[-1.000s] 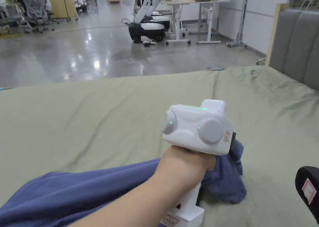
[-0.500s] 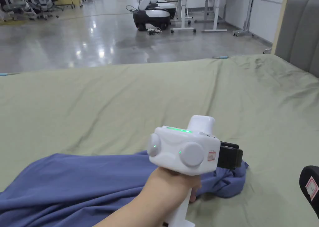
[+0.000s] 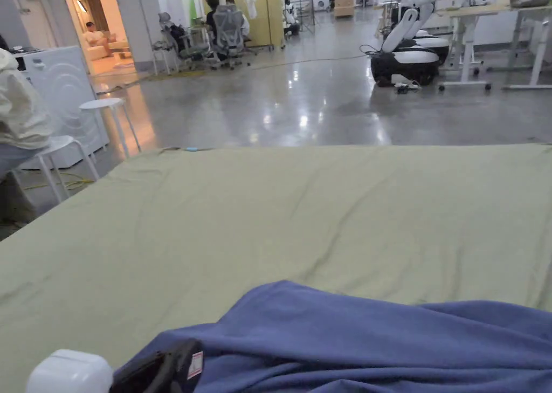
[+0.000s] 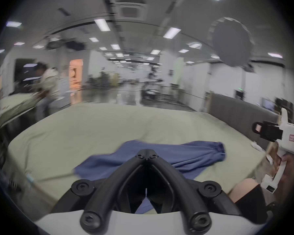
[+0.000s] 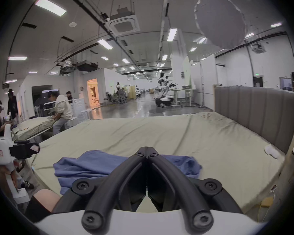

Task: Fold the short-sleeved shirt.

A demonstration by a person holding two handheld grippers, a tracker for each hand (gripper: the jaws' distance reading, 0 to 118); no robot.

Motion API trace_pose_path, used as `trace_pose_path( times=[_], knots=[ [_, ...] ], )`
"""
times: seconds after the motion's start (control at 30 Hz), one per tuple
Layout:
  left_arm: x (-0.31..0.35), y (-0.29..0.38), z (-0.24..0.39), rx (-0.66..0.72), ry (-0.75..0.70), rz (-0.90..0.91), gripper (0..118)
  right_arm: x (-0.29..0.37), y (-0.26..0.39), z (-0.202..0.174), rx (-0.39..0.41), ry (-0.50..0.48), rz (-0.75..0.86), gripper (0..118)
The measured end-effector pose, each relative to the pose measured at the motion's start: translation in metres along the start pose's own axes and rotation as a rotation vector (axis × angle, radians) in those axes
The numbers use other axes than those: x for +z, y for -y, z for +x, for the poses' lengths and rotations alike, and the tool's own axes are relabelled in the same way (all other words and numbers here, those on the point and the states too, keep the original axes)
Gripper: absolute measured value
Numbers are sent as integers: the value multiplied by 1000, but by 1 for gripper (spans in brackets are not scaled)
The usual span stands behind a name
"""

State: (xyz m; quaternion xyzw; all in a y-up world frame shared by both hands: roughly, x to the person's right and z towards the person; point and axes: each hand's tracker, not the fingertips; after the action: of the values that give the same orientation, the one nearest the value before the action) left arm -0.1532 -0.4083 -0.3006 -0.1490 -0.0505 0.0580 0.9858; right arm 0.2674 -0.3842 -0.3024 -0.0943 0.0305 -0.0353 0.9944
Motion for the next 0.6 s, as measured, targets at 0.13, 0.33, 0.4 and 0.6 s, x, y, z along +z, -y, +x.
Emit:
trace_pose_path(
  times=[0.13,0.33,0.4,0.6],
  knots=[
    [-17,29,-74,21,-99,-103,0,-11,4,-32,21,-74,-19,3],
    [-86,31,-135,43,-221,-158,5,-19,9,-63,95,-121,-59,3],
    [-115,32,-147,-13,-241,-194,103,-21,9,-65,95,-119,-69,3],
    [-190,55,-151,-66,-233,-394,118,-33,12,-67,109,-102,-102,3]
  ],
)
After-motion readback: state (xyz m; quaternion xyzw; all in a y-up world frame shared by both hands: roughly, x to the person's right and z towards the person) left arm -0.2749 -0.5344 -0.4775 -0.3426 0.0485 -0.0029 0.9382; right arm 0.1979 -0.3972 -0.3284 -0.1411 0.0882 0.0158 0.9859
